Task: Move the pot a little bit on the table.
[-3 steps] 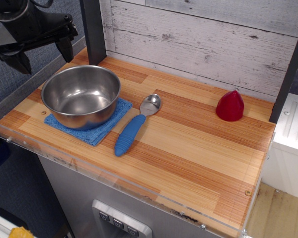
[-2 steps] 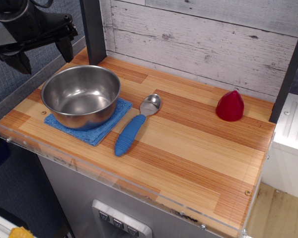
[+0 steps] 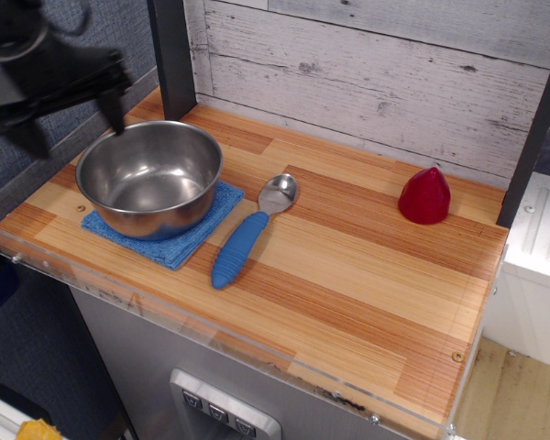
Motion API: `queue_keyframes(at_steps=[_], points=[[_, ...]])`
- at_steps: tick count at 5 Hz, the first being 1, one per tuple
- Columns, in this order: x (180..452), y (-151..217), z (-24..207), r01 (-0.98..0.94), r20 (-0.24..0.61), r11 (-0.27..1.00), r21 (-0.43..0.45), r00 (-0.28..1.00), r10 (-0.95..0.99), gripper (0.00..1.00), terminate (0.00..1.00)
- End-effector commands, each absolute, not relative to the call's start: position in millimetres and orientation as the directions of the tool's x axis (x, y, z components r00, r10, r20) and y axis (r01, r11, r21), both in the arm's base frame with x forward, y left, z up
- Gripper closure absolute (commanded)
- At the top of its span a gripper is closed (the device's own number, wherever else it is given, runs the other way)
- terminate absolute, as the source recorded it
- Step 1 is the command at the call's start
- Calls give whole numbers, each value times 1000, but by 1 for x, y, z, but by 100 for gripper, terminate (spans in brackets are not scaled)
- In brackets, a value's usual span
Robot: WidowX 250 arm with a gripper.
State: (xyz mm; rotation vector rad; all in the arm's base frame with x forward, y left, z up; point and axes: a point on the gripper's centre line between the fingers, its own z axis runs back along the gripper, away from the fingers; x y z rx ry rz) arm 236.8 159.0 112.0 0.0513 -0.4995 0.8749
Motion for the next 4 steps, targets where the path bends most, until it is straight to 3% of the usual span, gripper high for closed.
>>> queue_keyframes(at_steps=[1,2,4], points=[[217,188,89,-815,402,560,-151,467,788,0,0],[215,190,75,-827,369,543,-144,464,805,0,0],[228,183,68,-818,367,556,-145,478,798,0,0]])
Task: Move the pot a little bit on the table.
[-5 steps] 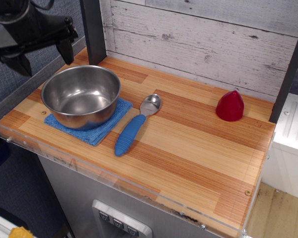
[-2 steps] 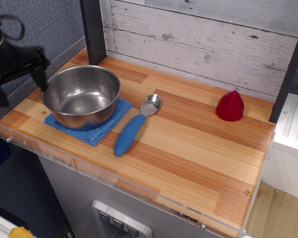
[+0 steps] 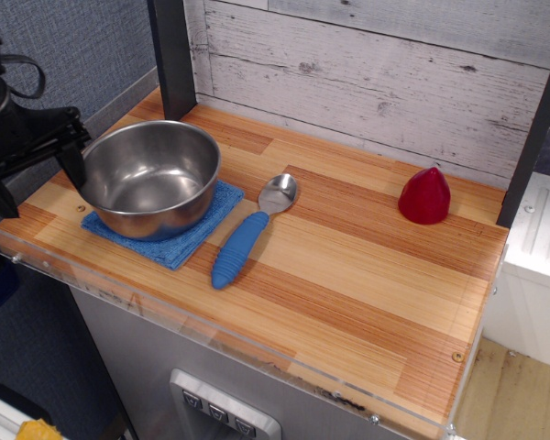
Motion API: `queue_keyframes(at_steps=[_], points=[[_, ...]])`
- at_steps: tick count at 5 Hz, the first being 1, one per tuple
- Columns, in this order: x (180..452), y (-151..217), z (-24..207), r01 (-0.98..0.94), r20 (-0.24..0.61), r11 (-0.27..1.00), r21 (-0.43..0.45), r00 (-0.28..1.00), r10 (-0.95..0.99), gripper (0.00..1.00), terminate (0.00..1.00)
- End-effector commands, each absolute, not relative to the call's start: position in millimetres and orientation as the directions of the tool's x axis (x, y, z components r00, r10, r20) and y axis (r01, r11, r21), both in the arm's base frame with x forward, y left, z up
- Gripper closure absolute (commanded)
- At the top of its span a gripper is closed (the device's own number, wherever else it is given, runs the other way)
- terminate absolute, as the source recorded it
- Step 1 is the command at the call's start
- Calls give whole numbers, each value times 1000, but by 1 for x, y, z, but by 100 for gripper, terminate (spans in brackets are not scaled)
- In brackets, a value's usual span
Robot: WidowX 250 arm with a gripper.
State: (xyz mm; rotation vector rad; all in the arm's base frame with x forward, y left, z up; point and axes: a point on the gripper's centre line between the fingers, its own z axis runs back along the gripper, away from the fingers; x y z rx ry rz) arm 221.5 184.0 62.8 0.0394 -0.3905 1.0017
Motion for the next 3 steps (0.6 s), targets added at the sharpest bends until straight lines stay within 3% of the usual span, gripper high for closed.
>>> queue_keyframes(at_steps=[1,3], points=[[231,180,64,-813,367,565,-138,488,792,0,0],[232,180,52,-814,352,569,-119,501,791,0,0]])
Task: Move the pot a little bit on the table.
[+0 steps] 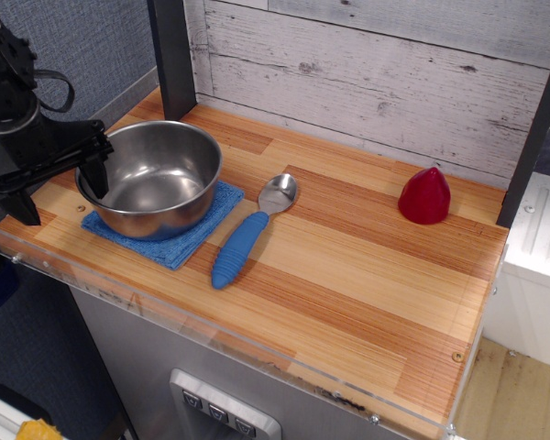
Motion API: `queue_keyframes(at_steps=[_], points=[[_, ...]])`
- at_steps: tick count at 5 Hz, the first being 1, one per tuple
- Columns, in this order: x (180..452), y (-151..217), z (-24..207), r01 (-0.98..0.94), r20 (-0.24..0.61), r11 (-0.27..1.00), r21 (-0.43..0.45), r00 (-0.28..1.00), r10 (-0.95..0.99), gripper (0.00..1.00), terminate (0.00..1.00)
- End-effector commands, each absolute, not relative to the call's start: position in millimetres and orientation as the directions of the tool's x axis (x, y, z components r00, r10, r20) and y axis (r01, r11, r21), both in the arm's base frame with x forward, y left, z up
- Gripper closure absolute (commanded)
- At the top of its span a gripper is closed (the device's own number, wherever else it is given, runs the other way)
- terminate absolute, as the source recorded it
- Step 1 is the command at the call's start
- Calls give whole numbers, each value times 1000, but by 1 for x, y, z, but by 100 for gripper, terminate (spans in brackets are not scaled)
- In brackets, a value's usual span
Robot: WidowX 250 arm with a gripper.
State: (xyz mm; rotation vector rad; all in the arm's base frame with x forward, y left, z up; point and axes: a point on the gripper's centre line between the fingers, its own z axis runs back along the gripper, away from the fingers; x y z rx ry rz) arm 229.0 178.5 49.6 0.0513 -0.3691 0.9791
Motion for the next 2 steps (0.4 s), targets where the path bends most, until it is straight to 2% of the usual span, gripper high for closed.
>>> queue_keyframes(at_steps=[1,2], points=[[234,179,49,-813,356,572,-112,505,786,100,0],[234,181,47,-815,360,569,-109,501,787,100,0]])
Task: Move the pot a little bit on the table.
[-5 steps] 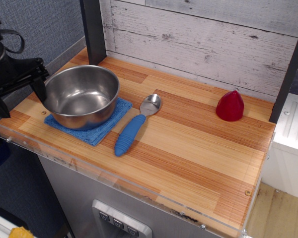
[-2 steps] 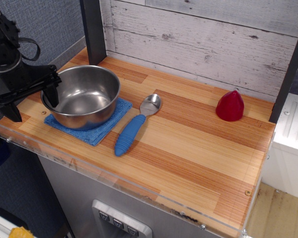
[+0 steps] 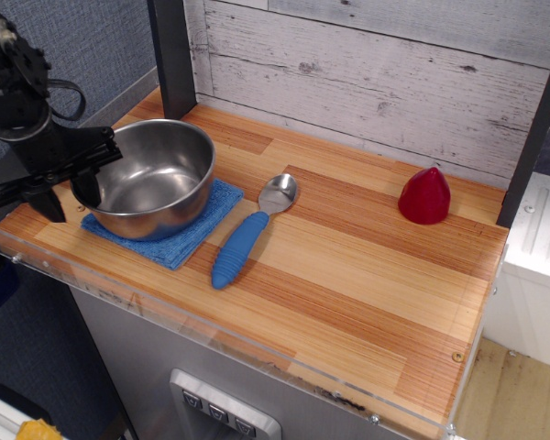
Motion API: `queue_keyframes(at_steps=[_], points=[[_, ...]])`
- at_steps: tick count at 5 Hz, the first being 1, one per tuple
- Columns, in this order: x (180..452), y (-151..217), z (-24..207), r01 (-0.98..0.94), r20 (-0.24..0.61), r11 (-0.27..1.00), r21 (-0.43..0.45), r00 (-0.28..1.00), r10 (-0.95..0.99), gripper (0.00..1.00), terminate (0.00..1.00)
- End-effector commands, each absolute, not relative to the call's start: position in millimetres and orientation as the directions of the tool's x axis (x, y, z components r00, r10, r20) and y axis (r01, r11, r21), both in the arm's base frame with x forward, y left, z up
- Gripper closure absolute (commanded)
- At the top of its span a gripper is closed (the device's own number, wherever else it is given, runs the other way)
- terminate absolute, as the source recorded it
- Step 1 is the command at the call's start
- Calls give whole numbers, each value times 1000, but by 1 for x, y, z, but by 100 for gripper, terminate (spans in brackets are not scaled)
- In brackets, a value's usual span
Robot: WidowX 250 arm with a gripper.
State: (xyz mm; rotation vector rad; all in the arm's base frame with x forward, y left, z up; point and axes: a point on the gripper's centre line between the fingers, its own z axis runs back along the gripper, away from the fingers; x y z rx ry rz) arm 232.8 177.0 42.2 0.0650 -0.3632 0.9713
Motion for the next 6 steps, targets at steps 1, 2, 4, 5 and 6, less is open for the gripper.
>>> queue_keyframes(at_steps=[1,2,4,5,6], points=[[232,180,42,-817,354,568,-102,504,788,100,0],[232,182,44,-815,357,571,-101,506,785,100,0],[245,186,81,-780,429,608,-148,503,750,100,0],[249,180,106,-765,475,622,-168,490,731,100,0],[252,158,126,-733,509,653,-190,495,704,100,0]])
